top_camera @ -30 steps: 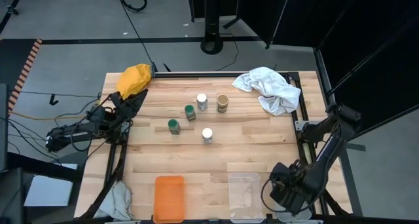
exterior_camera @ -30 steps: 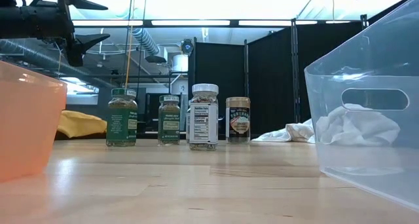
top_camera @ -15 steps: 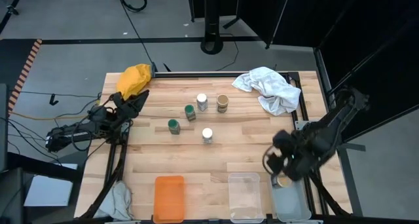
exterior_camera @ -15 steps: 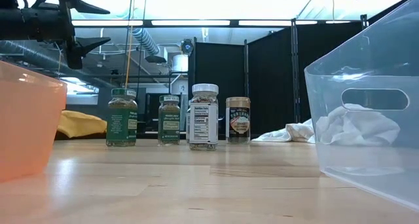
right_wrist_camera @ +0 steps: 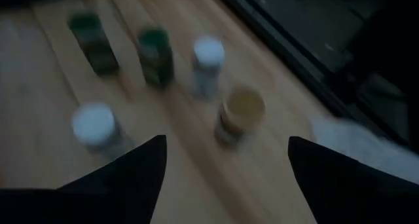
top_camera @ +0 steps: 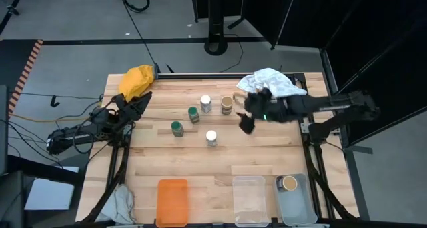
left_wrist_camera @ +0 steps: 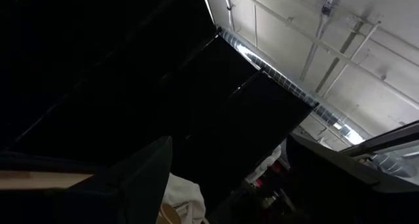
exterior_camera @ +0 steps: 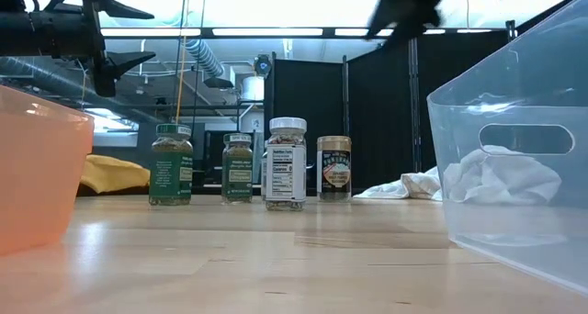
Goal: Sort spices by type
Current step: Put the brown spice bottle into the gray bin
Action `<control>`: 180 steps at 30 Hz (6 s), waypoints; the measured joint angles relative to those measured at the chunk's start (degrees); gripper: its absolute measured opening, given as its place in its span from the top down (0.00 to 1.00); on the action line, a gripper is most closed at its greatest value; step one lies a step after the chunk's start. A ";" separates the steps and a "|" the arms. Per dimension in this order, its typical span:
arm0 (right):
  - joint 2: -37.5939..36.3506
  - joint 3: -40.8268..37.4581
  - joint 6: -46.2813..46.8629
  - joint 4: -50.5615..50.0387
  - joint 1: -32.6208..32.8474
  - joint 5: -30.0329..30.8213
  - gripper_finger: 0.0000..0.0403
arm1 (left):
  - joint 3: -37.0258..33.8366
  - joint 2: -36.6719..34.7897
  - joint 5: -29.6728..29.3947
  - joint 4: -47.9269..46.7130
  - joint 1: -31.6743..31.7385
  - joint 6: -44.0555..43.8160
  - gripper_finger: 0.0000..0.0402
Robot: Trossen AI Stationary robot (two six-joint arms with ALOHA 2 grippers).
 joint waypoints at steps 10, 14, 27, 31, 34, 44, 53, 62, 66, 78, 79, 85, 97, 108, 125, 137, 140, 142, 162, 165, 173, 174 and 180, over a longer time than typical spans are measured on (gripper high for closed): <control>5.82 0.02 -14.55 15.51 -12.84 -8.56 0.14 | 0.02 0.00 1.40 -0.27 -0.02 -0.02 0.24; 10.78 0.02 -14.91 18.12 -13.86 -11.29 0.10 | 0.02 0.00 1.90 -0.26 -0.02 -0.04 0.24; 20.54 0.02 -16.13 18.43 -15.72 -9.47 0.03 | 0.02 0.00 2.14 -0.22 -0.02 -0.04 0.24; 21.84 0.00 -14.51 18.32 -17.62 -10.98 0.03 | 0.02 0.00 2.14 -0.22 -0.02 -0.04 0.24; 22.79 0.00 -13.10 18.16 -18.53 -13.58 0.03 | 0.02 0.00 2.14 -0.22 -0.02 -0.04 0.24; 24.87 0.02 -12.05 18.24 -19.31 -15.24 0.06 | 0.02 0.00 2.33 -0.09 -0.04 -0.07 0.24; 27.64 0.00 -11.03 17.52 -19.57 -17.65 0.07 | 0.02 -0.02 2.31 -0.11 -0.02 -0.07 0.24; 28.79 0.00 -7.79 15.26 -20.20 -16.10 0.25 | 0.02 0.00 2.31 -0.26 -0.04 -0.07 0.24; 28.79 0.00 -6.58 15.41 -20.22 -16.03 0.29 | 0.02 -0.01 2.31 -0.28 -0.04 -0.07 0.24; 23.03 1.28 -4.16 14.39 -19.28 -16.05 0.29 | 0.02 0.00 2.31 -0.28 -0.04 -0.07 0.24; 21.78 1.53 -4.23 14.04 -19.24 -16.05 0.29 | 0.02 0.00 2.31 -0.28 -0.04 -0.07 0.24; 10.20 2.27 -3.21 10.31 -18.10 -14.49 0.29 | 0.02 0.00 2.31 -0.28 -0.04 -0.04 0.24; -13.26 2.29 17.79 -6.75 0.35 -12.88 0.29 | 0.02 0.00 2.30 -0.44 -0.04 -0.06 0.24; -14.56 2.29 47.26 -7.00 31.32 -8.78 0.29 | 0.02 0.00 2.29 -0.88 -0.04 -0.04 0.24; 4.36 2.25 99.36 -6.34 62.21 -6.96 0.29 | 0.02 0.00 1.72 -5.14 -0.04 -3.23 0.24; 13.39 2.23 104.32 -16.23 65.29 -23.45 0.29 | 0.02 0.00 -0.22 -4.96 -0.04 -3.46 0.24; 14.10 2.26 104.37 -17.95 64.57 -22.06 0.29 | 0.02 0.00 -0.89 -4.94 -0.04 -4.67 0.24; 14.56 2.27 104.52 -20.36 64.52 -21.48 0.29 | 0.02 0.00 -1.66 -4.96 -0.04 -4.79 0.24; 27.74 10.59 104.52 -34.25 64.09 -17.14 0.29 | 0.02 0.00 -5.12 -4.96 -0.02 -4.96 0.24; 29.75 12.21 104.52 -33.62 64.04 -15.98 0.29 | 0.02 0.00 -5.31 -4.96 -0.02 -4.94 0.24; 32.27 13.58 104.27 -33.99 64.04 -16.02 0.26 | 0.02 0.00 -5.32 -4.98 -0.02 -4.83 0.24; 32.39 13.57 103.91 -33.96 64.05 -16.06 0.24 | 0.02 0.00 -5.32 -4.97 -0.02 -4.81 0.24; 32.53 13.55 102.90 -31.97 64.04 -15.61 0.22 | 0.02 0.00 -5.29 -4.96 -0.02 -4.76 0.24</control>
